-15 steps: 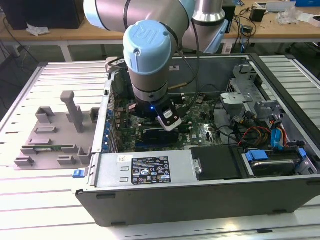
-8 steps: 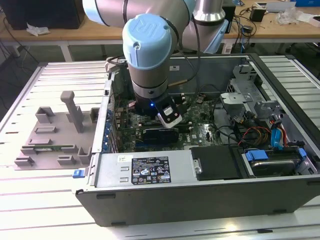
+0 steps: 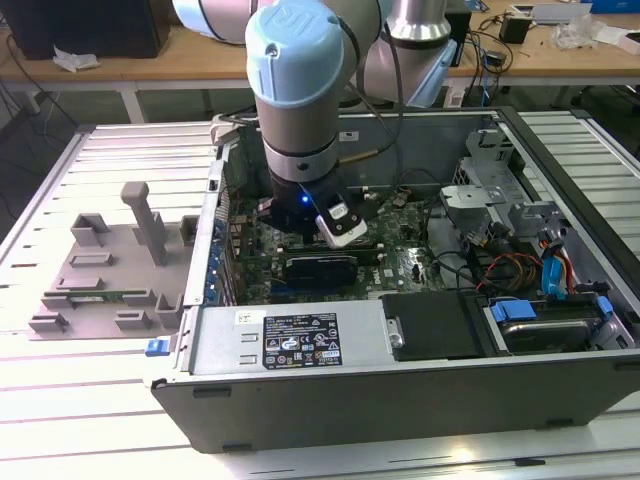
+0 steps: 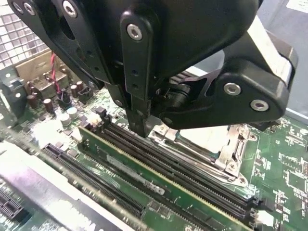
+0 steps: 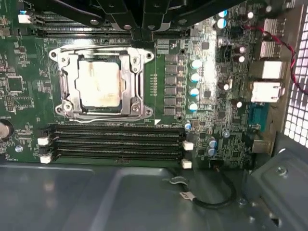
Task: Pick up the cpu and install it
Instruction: 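Install the second cpu locking lever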
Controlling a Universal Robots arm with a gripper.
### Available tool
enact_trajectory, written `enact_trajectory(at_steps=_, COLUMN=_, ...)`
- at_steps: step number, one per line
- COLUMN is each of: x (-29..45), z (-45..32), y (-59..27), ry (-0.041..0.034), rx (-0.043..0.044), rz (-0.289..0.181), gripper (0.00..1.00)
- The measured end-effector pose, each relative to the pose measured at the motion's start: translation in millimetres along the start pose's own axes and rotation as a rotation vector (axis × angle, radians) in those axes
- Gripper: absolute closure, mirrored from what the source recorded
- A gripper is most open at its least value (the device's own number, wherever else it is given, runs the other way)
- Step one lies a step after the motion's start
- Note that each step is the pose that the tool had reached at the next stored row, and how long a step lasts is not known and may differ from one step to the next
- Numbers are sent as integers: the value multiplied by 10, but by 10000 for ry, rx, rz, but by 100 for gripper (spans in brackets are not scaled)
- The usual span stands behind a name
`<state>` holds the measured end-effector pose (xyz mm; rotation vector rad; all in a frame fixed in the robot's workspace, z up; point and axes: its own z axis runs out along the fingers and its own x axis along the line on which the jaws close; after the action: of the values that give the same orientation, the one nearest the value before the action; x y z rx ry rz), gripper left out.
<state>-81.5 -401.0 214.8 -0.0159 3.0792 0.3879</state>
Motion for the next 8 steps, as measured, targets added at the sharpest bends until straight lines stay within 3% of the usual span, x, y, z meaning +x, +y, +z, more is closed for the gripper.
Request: enact_trajectory(at_steps=8, x=-17, z=36, y=138, ry=-77, rx=14, rz=302, gripper=89)
